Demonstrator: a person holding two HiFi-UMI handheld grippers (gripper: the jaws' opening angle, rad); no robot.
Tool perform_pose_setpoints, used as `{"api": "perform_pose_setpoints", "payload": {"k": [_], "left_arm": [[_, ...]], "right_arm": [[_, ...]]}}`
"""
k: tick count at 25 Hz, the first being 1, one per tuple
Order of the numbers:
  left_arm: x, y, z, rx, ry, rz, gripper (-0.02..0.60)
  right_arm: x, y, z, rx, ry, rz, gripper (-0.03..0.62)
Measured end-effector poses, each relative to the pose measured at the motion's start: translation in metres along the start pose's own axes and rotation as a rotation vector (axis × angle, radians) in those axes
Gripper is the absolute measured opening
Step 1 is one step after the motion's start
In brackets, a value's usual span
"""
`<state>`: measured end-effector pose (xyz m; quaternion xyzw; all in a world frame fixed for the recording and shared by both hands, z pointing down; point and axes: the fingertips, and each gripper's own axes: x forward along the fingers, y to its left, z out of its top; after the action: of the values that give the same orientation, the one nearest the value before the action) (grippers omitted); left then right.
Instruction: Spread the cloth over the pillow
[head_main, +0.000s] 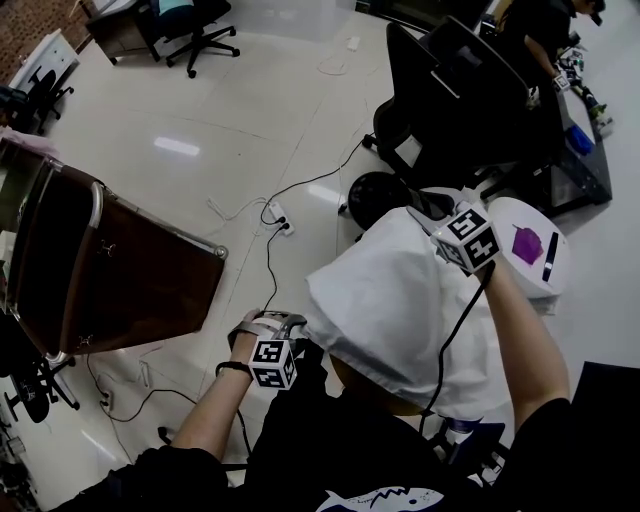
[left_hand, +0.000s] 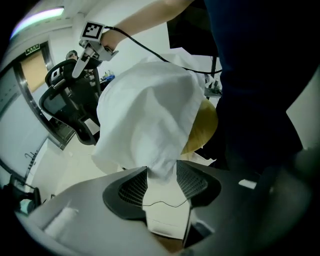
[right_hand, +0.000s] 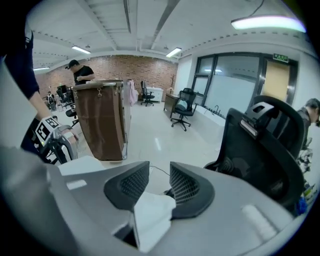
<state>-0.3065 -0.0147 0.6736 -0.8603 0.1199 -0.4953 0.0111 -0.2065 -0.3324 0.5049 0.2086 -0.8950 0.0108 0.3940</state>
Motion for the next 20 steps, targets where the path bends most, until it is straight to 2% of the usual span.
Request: {"api": "perform_pose_setpoints", "payload": {"k": [3,6,9,13,20], "left_arm": [[0.0,0.002,-0.003,0.009,0.012,0.052,0.093],[-0.012,0.001,0.001,0.023,-0.007,0.077,0.039],[-0.027,-0.007,0.0,0.068,-0.001,0.083,0.0],[-0.045,-0.021,-0.005,0.108,0.032,0.069,0.0],[-0.048,-0.057,-0.028,0.092,0.087,-0.024,0.0]], "right_arm": [[-0.016,0.027,0.017,-0.031,-0.058,0.027,0.14],[-0.034,0.042,0.024,-0.073,-0.086,0.027,0.14],[-0.049,0.044,0.021,-0.084,-0.095,0.001,0.14],[-0.071,0.036,0.01,-0.032,-0.111,-0.044,0.14],[-0.116,0.017,-0.017,0.08,-0.155,-0.147,0.14]]}}
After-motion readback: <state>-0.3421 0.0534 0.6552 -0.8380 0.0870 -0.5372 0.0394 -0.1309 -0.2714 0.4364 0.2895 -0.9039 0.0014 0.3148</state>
